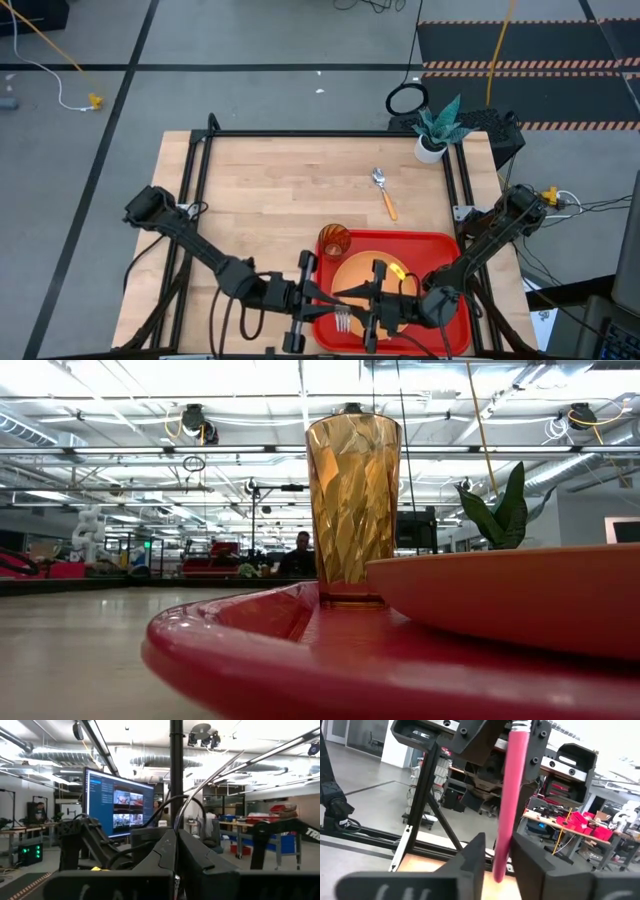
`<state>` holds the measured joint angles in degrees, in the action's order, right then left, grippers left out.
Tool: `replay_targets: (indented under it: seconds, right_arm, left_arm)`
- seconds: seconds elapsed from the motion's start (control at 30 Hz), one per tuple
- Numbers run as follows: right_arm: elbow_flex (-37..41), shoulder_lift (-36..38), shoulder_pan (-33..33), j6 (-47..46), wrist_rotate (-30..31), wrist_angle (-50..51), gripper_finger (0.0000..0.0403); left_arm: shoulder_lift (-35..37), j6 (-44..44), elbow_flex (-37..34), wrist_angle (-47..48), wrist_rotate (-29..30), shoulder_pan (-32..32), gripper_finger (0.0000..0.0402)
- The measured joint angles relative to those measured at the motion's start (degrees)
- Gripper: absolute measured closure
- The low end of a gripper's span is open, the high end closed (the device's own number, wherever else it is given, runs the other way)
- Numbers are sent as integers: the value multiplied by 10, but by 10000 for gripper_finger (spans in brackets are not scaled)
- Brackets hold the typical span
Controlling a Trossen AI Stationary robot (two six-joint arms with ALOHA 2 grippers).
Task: Pick and place plate/cup/fork/spoon on tray
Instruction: Put the pink fork to the right of the orange plate on the red tray
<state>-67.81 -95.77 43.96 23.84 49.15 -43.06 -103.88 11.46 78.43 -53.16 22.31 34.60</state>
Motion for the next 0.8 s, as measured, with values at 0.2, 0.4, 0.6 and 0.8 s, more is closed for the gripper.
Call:
replay_targets:
  seconds: [0.2,0.4,0.6,0.8]
  right_arm:
    - [0,0,-5,-28,-2,19,278]
    - [0,0,-6,-36,-4,21,308]
    - [0,0,-9,-37,-10,20,369]
    - [0,0,-9,-32,-24,19,389]
  left_arm:
    - [0,4,-1,4,3,-1,397]
    - [0,3,-1,-2,1,0,392]
    - [0,-4,-1,-5,-24,-3,392]
    - [0,0,-1,-5,-28,-3,397]
